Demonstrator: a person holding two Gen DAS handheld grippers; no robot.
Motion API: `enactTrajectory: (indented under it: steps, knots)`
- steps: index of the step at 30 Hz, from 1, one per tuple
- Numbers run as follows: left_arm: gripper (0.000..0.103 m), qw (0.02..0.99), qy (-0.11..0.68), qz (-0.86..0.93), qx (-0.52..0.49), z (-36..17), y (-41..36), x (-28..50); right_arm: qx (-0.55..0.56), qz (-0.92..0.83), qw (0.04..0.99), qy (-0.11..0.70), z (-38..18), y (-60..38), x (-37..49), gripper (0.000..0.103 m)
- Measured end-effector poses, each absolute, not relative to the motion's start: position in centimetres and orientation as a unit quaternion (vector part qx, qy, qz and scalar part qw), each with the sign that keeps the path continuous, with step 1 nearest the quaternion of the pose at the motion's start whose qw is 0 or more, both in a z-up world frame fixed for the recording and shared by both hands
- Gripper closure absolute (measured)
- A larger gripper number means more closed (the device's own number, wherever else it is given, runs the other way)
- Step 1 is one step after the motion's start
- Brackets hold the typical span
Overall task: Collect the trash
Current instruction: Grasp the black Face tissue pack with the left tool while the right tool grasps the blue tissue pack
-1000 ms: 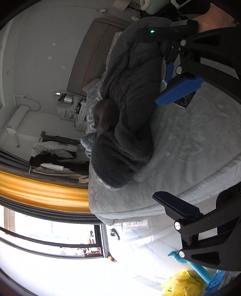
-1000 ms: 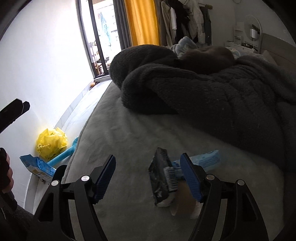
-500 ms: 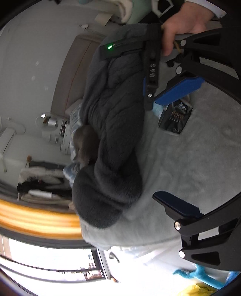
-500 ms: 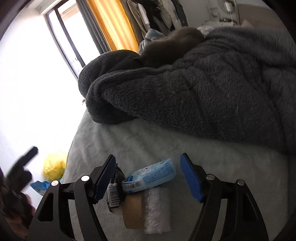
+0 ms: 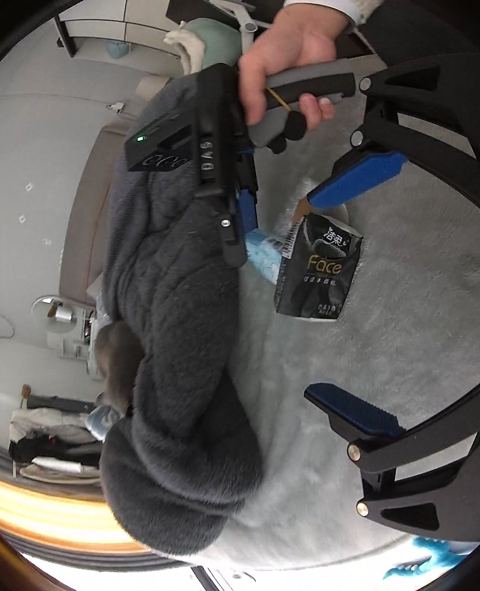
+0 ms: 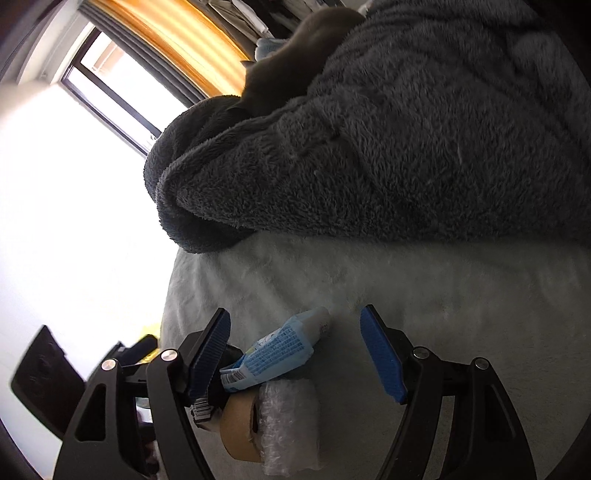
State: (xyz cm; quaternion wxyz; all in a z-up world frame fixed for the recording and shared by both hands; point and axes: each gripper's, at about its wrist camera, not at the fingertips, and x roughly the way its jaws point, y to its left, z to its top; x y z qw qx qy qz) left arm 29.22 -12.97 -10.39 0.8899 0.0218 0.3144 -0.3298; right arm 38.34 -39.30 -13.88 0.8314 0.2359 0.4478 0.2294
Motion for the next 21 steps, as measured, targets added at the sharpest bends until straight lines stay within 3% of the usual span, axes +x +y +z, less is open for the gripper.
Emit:
enactTrajectory:
  steps: [9, 17, 21]
  knots:
    - [0.006, 0.864, 0.338, -0.371, 0.039, -12.0, -15.1, 30.3, 0.261, 0.239, 0.809, 0.469, -15.3, -39.6, 40.3, 0.029]
    - [0.007, 0.849, 0.365, -0.378, 0.055, -13.3, -16.5, 31.5, 0.246, 0.248, 0.796, 0.494, -16.3, -38.4, 41.1, 0.043]
    - [0.021, 0.844, 0.375, -0.381, 0.051, -13.7, -16.8, 32.0, 0.249, 0.25, 0.793, 0.496, -16.4, -38.2, 41.1, 0.054]
